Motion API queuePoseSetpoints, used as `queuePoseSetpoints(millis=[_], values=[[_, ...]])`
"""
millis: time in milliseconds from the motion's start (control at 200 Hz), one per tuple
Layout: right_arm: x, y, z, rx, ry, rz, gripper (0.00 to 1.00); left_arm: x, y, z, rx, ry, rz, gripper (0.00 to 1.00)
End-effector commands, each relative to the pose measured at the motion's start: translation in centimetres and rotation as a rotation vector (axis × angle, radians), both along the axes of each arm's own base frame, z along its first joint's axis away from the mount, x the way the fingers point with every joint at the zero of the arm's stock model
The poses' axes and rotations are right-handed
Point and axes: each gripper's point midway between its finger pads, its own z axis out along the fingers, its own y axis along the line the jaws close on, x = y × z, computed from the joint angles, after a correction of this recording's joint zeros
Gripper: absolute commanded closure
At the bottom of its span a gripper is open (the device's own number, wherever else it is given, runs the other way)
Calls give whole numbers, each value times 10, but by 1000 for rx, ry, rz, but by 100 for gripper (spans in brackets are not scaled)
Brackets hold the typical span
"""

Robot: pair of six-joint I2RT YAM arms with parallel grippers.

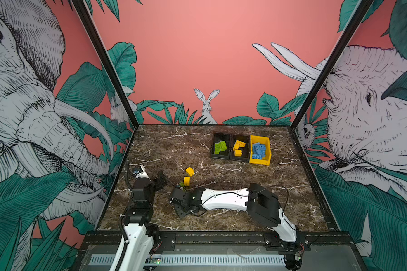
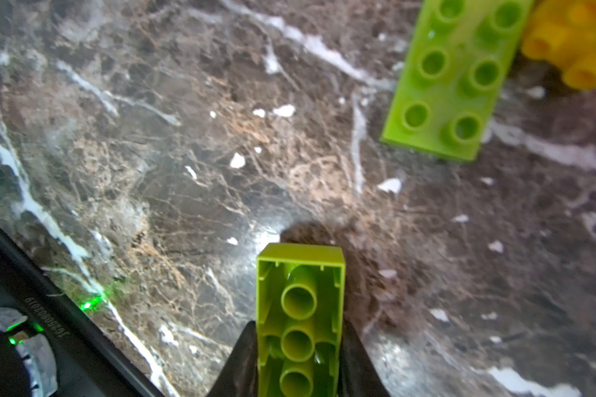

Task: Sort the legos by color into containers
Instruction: 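Carry the lime-green brick into the black bin farther from the yellow bin and release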

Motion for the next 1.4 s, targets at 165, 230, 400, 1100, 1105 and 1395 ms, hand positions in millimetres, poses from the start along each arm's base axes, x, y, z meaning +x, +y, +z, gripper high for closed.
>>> queuePoseSetpoints(millis=[165, 230, 400, 1100, 1105, 1395], values=[[51, -31, 69, 161, -73, -55, 80, 5, -7, 10, -28, -37, -38, 1], [74, -50, 80, 181, -93, -79, 80, 6, -10, 12, -32, -40, -51, 1], [152, -113, 107, 160, -187, -158, 79, 12, -21, 14, -42, -39, -118, 1], [377, -205, 84, 104, -315, -367, 72, 38, -98, -6, 39, 95, -469, 3], [378, -204, 84, 104, -316, -367, 72, 38, -98, -6, 39, 96, -470, 3], [382, -201, 120, 179, -334, -353, 32, 39, -101, -6, 129, 186, -479, 7]])
